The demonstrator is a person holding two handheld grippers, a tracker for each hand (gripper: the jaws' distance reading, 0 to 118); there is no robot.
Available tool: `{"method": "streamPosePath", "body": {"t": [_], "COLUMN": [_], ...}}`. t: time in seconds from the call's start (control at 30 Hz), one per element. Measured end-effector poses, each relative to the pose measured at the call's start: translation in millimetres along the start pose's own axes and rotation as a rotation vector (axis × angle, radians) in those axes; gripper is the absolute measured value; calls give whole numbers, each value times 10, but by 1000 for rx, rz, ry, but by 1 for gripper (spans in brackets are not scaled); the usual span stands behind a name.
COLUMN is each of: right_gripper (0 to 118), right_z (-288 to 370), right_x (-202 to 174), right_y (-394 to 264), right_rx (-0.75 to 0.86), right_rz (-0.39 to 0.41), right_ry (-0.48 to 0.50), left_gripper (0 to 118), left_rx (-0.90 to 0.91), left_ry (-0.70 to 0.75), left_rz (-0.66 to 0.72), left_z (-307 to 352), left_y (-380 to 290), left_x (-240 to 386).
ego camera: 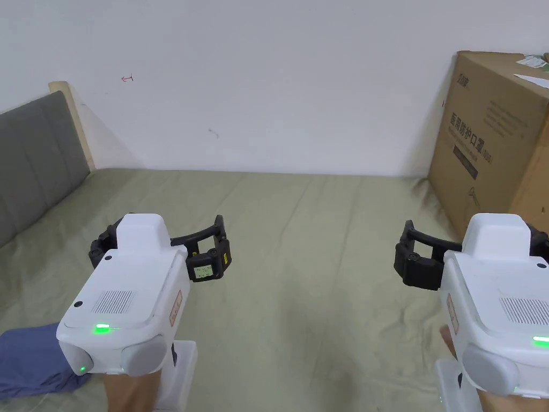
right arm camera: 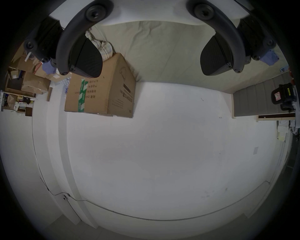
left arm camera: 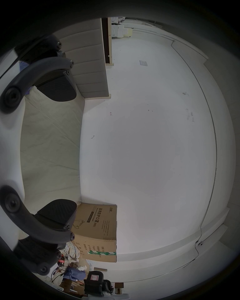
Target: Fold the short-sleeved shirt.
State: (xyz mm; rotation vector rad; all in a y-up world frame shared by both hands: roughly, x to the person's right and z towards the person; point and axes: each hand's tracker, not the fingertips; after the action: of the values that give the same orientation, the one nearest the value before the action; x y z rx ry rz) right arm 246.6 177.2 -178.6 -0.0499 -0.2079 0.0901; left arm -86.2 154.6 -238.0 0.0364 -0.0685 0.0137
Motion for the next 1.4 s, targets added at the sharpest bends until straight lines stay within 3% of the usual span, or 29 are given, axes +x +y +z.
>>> {"method": "streamPosePath", "body": {"t": [0.13, 0.23, 0.5, 0.63, 0.9, 1.1, 1.23, 1.4], "right_gripper": [118, 118, 117, 117, 117, 116, 116, 116], "right_z": [-38, -113, -140, -177, -183, -193, -115, 33], "right_x": [-50, 6, 67, 50, 7, 5, -55, -47], "right_y": [32, 122, 244, 250, 218, 245, 227, 174], "right_rx": [-160, -367, -500, -527, -436, -432, -272, -73], "right_rz": [-132, -199, -332, -327, -225, -212, -127, -171], "right_ry": [-140, -102, 0, -29, -47, -75, 4, 4], "left_gripper": [118, 118, 118, 118, 118, 118, 118, 118], "left_rx": [0, 9, 11, 8, 11, 16, 12, 10], "left_ry": [-7, -6, -5, -6, -6, -6, -7, -9], "left_rz": [5, 14, 25, 27, 26, 14, 8, 15], "left_z": [0, 1, -31, -37, -49, -50, -51, -46], "left_y": [23, 30, 59, 54, 66, 67, 59, 48], "left_x": [0, -12, -33, -41, -41, -30, -27, -32]}}
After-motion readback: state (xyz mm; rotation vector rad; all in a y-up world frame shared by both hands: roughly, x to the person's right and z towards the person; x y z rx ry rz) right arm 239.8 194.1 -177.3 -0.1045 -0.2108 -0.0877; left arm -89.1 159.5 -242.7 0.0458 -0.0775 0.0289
